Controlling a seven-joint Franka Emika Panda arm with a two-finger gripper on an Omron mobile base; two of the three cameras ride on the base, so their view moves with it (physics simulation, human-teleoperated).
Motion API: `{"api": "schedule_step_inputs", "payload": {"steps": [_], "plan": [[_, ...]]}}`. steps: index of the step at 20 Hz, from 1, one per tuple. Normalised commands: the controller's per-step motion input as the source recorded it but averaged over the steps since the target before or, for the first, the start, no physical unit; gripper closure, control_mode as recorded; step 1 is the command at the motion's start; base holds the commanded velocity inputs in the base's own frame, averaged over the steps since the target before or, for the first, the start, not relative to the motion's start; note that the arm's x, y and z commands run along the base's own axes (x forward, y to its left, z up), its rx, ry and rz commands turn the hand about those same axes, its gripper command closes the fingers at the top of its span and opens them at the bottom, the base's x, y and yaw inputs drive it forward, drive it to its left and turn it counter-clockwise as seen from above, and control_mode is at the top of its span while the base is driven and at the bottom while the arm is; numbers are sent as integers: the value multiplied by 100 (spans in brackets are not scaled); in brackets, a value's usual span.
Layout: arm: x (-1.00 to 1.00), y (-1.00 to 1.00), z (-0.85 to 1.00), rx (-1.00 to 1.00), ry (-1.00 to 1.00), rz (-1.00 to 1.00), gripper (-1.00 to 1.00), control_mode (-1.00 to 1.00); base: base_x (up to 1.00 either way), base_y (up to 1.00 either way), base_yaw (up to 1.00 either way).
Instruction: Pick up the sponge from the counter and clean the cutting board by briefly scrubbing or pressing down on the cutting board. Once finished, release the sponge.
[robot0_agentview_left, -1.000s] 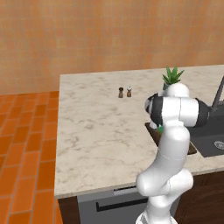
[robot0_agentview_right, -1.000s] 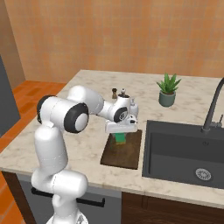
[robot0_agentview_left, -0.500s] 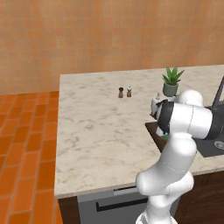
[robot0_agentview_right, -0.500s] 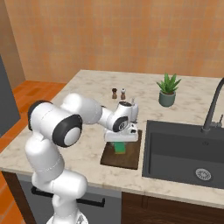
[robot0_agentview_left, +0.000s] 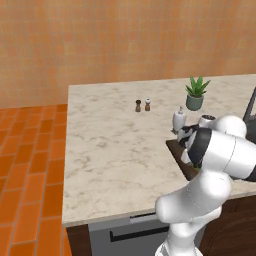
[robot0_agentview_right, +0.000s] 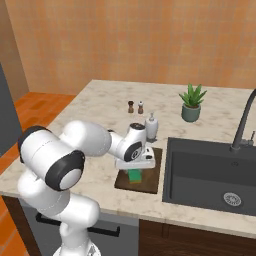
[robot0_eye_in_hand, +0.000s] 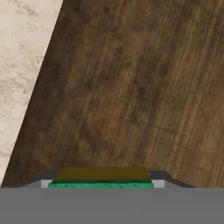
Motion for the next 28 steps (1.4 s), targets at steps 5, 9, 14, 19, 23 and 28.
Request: {"api": "schedule_step_inputs", "payload": {"steps": [5,9,14,19,23,28], "plan": [[63,-11,0,0,0,-3,100,-100,0,0,0],[76,-36,0,0,0,-6,100,-100,0,0,0],[68,-33,0,0,0,-8,100,-100,0,0,0],[36,-25,0,0,0,-6,100,-100,0,0,0],[-71,-2,-25,-1,-9,-2,100,-100,0,0,0],[-100,12,-39,-4,-9,-2,100,-100,0,0,0]]}}
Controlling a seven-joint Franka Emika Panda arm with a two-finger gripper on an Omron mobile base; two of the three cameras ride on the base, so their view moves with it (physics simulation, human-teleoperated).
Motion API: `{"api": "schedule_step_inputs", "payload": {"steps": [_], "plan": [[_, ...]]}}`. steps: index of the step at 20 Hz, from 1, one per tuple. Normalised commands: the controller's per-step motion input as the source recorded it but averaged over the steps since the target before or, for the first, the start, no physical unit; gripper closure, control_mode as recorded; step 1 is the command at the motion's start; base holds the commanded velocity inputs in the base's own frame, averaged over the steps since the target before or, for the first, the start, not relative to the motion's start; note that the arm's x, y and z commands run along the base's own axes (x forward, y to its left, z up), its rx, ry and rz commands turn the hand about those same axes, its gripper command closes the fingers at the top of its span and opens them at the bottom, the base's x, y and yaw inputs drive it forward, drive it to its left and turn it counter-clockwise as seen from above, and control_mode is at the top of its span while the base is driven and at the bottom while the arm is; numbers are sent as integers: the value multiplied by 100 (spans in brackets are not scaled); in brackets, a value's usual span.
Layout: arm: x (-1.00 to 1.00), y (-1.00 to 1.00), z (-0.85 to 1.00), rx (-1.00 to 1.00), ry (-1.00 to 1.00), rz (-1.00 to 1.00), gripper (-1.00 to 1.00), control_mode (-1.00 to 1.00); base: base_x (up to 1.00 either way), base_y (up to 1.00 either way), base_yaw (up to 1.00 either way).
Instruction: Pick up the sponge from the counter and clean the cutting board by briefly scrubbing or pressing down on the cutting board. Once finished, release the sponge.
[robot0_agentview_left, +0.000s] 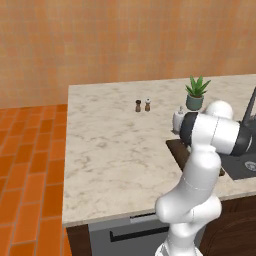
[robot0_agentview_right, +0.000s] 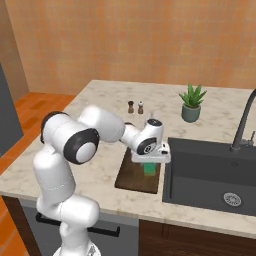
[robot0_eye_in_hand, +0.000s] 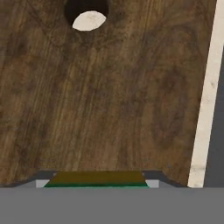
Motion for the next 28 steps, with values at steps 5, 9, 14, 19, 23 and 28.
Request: {"api": "schedule_step_inputs", "payload": {"steps": [5,9,14,19,23,28], "plan": [[-100,22,-31,-3,-2,-4,100,-100,0,0,0],[-93,24,-21,-1,0,-4,100,-100,0,0,0],[-34,31,-5,0,0,-4,100,-100,0,0,0],[34,34,3,0,0,-3,100,-100,0,0,0],[43,25,8,0,0,-3,100,-100,0,0,0],[55,5,13,1,0,-7,100,-100,0,0,0]]}}
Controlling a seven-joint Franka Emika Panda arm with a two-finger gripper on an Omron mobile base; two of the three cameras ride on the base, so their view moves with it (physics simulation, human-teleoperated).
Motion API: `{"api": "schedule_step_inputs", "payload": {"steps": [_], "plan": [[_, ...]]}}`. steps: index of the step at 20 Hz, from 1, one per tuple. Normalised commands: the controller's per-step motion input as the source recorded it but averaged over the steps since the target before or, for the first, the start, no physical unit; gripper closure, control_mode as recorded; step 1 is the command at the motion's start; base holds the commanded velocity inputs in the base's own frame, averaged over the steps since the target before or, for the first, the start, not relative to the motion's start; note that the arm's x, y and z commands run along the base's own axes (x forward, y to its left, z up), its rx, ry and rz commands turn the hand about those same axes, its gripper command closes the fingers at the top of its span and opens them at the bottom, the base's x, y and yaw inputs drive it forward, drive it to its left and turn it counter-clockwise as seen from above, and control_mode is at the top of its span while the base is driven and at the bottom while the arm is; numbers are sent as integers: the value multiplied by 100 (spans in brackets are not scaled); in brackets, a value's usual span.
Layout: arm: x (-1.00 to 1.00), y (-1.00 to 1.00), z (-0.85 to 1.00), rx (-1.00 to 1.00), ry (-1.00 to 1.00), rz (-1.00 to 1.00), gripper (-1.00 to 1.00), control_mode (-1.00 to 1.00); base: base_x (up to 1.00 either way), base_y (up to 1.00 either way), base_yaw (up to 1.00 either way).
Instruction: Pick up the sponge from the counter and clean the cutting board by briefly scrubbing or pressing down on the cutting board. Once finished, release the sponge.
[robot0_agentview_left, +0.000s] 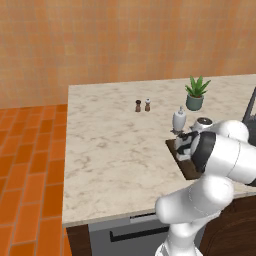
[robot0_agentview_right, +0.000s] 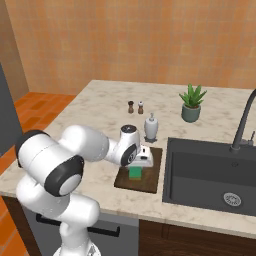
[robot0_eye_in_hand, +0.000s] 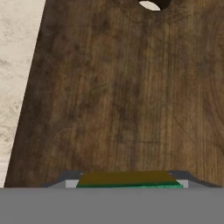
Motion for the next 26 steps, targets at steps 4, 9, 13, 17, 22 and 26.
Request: {"api": "schedule_step_inputs", "payload": {"steps": [4,9,13,17,22,26], "plan": [[74,0,14,7,0,-8,100,-100,0,0,0],[25,1,2,2,0,-2,100,-100,0,0,0],[-17,10,0,0,0,0,100,-100,0,0,0],[-47,27,-7,0,0,0,100,-100,0,0,0],[-70,29,-15,0,-2,0,100,-100,0,0,0],[-52,8,-4,0,-5,-1,100,-100,0,0,0]]}}
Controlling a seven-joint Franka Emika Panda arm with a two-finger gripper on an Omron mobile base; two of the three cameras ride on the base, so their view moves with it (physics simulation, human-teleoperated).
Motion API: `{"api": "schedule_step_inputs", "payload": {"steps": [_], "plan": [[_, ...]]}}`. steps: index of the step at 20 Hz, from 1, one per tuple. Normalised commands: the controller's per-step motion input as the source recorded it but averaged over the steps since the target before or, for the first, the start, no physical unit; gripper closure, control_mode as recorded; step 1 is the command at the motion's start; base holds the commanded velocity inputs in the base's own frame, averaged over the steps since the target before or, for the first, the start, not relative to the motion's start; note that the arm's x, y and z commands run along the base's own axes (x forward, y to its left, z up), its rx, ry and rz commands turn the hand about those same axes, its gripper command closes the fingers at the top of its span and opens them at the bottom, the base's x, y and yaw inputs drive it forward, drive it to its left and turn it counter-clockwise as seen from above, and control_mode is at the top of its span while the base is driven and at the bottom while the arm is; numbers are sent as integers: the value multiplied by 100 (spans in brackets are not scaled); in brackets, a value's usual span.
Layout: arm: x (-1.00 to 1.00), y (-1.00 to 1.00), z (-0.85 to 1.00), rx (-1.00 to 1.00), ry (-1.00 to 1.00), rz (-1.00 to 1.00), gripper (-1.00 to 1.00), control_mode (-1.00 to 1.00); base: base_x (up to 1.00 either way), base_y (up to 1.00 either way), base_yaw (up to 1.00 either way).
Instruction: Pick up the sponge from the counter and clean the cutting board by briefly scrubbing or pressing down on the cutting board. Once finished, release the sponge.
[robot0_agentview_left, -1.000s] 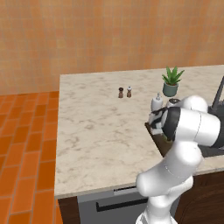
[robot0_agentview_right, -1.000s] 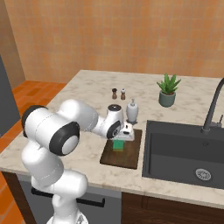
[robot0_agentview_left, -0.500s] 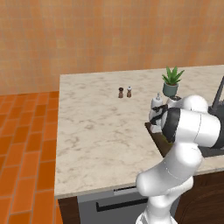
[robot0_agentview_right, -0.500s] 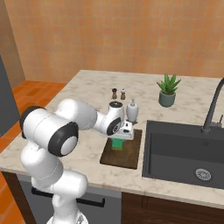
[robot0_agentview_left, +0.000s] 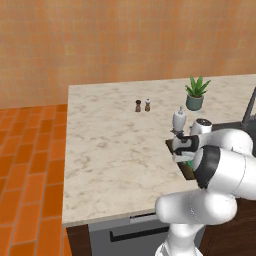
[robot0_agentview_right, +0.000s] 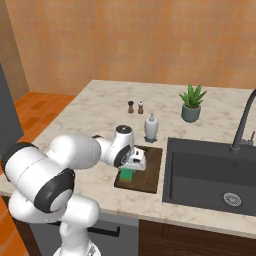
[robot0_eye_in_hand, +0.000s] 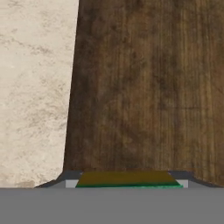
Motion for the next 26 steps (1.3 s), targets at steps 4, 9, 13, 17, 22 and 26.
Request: {"api": "schedule_step_inputs", "payload": {"steps": [4,9,13,17,22,26], "plan": [[-13,7,-1,0,-1,0,100,-100,0,0,0],[39,3,0,0,-4,0,100,-100,0,0,0],[69,0,0,2,-3,-2,100,-100,0,0,0],[74,-2,0,4,0,-2,100,-100,0,0,0],[73,-23,1,7,0,0,100,-100,0,0,0],[44,-19,0,1,0,0,100,-100,0,0,0]]}}
